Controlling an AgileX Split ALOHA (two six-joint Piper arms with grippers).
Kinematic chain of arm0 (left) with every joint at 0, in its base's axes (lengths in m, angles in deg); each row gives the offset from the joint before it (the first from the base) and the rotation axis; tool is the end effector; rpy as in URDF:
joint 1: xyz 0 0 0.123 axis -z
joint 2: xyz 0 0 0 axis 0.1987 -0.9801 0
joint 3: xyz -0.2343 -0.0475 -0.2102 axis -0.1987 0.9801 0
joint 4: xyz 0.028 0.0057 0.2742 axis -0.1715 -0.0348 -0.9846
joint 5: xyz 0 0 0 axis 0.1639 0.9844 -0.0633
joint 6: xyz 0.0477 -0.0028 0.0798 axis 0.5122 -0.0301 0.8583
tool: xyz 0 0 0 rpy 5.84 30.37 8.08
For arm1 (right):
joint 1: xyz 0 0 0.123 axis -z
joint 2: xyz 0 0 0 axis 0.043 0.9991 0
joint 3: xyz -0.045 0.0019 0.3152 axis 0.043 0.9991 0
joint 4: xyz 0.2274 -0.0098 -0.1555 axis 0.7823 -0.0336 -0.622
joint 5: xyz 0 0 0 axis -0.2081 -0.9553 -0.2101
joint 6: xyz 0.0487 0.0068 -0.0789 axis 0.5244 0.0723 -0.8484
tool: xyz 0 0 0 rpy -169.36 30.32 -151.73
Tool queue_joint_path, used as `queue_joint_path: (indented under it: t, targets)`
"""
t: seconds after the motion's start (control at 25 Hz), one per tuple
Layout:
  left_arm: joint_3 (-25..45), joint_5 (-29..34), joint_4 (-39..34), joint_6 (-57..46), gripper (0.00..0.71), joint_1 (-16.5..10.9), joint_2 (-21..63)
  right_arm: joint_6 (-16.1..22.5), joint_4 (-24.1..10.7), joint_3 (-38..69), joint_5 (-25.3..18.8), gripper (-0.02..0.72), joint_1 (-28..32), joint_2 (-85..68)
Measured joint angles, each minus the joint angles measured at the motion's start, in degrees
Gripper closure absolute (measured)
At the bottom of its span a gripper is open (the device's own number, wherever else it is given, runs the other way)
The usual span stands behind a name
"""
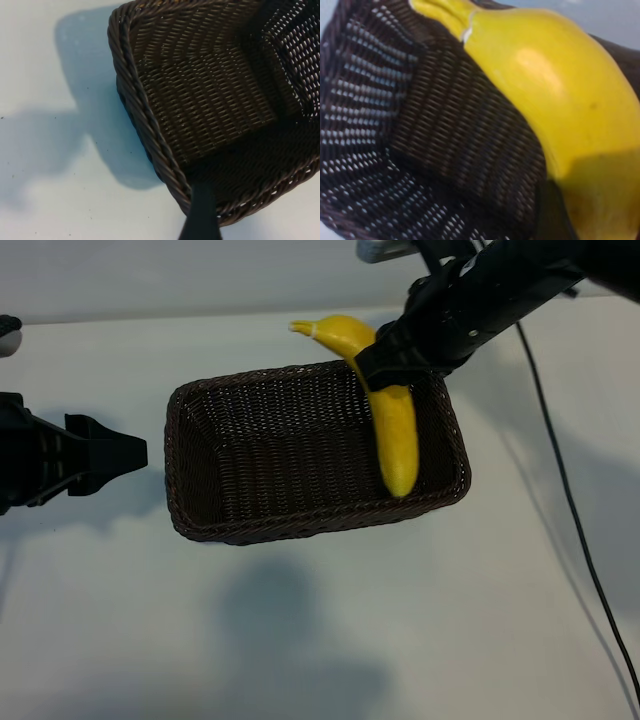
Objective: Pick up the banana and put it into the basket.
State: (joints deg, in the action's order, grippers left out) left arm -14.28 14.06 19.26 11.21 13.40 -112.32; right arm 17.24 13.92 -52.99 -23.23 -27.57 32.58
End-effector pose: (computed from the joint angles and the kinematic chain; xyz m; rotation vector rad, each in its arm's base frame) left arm 0.2219 -0.0424 0.2948 0.0857 2.3671 -0.5296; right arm 0.3900 0.2178 0.2724 -0.7268 2.5026 0.6009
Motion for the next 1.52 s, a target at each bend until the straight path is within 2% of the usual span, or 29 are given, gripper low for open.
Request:
queue_joint_path:
  t: [0.12, 0.2, 0.32, 0.48, 0.56, 0.68, 0.76, 0.96, 1.16, 1.32, 1.52]
  targets:
    - [0.0, 0.0, 0.0, 0.0, 0.113, 0.0, 0.0, -4.8, 5.3, 0.0, 1.1, 0.287, -0.1, 1.4]
    - [0.0, 0.0, 0.0, 0.0, 0.113, 0.0, 0.0, -6.5, 7.3, 0.0, 1.1, 0.287, 0.0, 2.6]
    - [0.0, 0.0, 0.0, 0.0, 0.113, 0.0, 0.0, -6.9, 8.8, 0.0, 1.0, 0.287, 0.0, 3.9]
    - [0.0, 0.0, 0.0, 0.0, 0.113, 0.0, 0.0, -6.6, 9.1, 0.0, 0.6, 0.286, 0.0, 4.3]
    - [0.0, 0.0, 0.0, 0.1, 0.113, 0.0, 0.0, -6.6, 8.9, 0.0, -0.1, 0.233, 0.0, 4.3]
    - [0.0, 0.0, 0.0, 0.1, 0.113, 0.0, 0.0, -6.4, 8.5, 0.0, -1.2, 0.071, 0.0, 4.3]
    - [0.0, 0.0, 0.0, 0.1, 0.113, 0.0, 0.0, -6.0, 8.3, -0.2, -1.5, 0.015, 0.0, 4.3]
    - [0.0, 0.0, 0.0, 0.2, 0.113, 0.0, 0.0, -4.2, 7.7, -4.0, -3.5, 0.012, 0.0, 4.3]
    - [0.0, 0.0, 0.0, 0.3, 0.113, 0.0, 0.0, 1.3, 3.0, -12.2, -13.1, 0.036, 0.0, 4.3]
    - [0.0, -0.1, 0.0, 0.3, 0.113, 0.0, 0.0, 6.2, -4.4, -15.8, -19.7, 0.046, 0.0, 3.9]
    - [0.0, -0.5, 0.0, 0.3, 0.113, 0.0, 0.0, 10.6, -13.5, -16.0, -23.7, 0.064, 0.0, -0.2]
